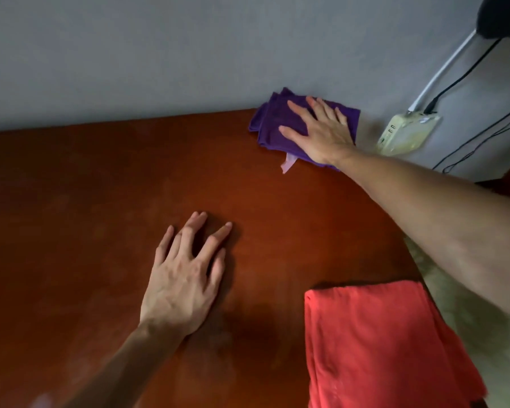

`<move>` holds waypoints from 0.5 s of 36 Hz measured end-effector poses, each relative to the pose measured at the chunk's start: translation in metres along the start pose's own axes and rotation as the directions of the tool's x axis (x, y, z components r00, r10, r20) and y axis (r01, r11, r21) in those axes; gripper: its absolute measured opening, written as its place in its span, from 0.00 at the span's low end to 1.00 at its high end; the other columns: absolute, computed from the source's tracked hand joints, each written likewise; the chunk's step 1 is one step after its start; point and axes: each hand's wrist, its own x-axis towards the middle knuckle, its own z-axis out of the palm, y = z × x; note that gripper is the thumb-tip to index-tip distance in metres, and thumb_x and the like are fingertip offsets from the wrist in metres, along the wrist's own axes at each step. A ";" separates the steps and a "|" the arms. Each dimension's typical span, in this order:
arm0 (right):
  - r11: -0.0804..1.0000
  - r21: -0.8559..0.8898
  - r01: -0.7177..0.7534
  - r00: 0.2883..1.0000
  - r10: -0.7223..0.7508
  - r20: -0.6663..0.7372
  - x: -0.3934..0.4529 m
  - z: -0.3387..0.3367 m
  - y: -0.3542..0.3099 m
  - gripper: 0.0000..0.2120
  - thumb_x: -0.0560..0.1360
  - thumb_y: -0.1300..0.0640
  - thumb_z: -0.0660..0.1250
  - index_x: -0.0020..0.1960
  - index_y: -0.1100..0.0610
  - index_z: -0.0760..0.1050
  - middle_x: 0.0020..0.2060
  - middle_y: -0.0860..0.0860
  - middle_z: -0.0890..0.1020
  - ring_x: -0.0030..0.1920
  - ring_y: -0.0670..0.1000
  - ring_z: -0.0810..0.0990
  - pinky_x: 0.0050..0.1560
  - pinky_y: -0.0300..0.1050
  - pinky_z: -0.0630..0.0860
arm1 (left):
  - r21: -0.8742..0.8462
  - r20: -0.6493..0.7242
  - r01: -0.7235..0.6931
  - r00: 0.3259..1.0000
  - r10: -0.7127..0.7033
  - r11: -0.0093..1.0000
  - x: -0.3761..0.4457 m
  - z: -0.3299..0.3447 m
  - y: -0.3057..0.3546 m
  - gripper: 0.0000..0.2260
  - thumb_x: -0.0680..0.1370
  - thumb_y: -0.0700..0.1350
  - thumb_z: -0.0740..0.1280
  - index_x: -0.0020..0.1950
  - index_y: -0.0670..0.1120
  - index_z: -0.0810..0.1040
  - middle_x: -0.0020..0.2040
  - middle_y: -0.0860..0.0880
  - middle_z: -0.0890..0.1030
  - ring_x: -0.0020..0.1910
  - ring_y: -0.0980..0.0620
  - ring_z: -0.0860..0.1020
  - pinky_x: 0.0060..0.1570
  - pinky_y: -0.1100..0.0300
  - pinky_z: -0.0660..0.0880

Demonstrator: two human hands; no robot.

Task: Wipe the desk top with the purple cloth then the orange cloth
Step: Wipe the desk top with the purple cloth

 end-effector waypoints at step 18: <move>0.994 -0.014 0.104 0.993 -0.105 -0.054 -0.202 0.025 -0.023 0.38 0.76 0.27 0.46 0.83 0.40 0.52 0.84 0.48 0.52 0.83 0.55 0.51 0.80 0.63 0.50 | -0.230 -0.213 0.218 0.940 -0.267 0.948 -0.006 -0.009 -0.005 0.19 0.81 0.52 0.58 0.70 0.50 0.73 0.72 0.45 0.69 0.73 0.45 0.66 0.71 0.44 0.62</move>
